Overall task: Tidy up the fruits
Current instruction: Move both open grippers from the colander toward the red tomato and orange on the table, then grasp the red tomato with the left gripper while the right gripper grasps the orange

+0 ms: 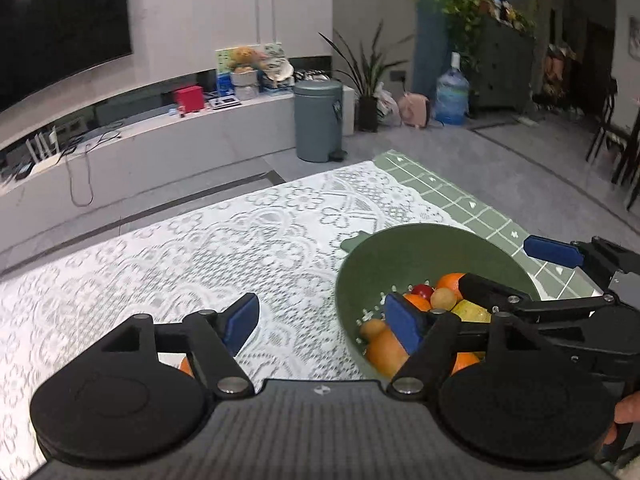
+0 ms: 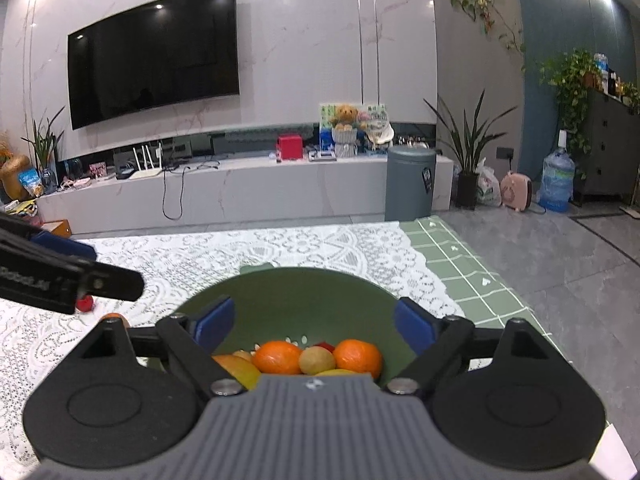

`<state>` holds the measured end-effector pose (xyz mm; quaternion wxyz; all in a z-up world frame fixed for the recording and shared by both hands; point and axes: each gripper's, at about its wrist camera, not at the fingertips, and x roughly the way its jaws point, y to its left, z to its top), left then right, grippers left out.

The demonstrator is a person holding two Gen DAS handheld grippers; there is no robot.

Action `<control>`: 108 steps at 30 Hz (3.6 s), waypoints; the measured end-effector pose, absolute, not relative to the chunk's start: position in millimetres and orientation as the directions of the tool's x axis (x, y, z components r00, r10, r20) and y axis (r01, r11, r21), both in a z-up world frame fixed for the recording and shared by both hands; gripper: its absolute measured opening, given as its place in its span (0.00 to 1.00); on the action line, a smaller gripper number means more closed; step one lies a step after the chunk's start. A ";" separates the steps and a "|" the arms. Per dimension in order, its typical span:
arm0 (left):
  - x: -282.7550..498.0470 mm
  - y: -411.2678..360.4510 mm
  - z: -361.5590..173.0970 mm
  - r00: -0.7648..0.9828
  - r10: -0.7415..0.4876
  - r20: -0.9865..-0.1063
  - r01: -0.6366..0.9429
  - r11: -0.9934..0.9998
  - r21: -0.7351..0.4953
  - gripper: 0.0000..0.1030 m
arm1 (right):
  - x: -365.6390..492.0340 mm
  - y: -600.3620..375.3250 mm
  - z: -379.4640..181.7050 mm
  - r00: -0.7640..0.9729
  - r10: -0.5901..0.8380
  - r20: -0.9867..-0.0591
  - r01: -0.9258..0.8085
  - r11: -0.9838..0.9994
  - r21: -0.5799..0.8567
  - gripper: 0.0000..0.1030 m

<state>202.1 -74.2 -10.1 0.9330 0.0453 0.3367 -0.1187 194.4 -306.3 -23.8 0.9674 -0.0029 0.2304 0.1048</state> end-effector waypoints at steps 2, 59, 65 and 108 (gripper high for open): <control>195.2 -63.7 -8.7 0.746 -0.202 -0.634 0.247 0.969 -0.018 0.84 | 189.3 -301.5 -22.7 0.878 0.200 -0.434 -0.207 0.978 0.031 0.89; 197.1 107.2 -93.6 0.792 -0.070 -0.607 0.028 0.997 -0.078 0.58 | 220.2 -91.7 -82.7 0.741 0.373 -0.559 -0.450 0.893 0.000 0.56; 225.2 108.7 -105.3 0.779 -0.059 -0.624 0.029 0.998 -0.057 0.52 | 237.4 -85.0 -97.3 0.723 0.368 -0.585 -0.445 0.895 0.014 0.54; 204.3 98.4 -60.8 0.795 -0.051 -0.605 -0.004 0.996 -0.089 0.31 | 227.7 -83.5 -59.5 0.724 0.421 -0.547 -0.489 0.872 0.024 0.42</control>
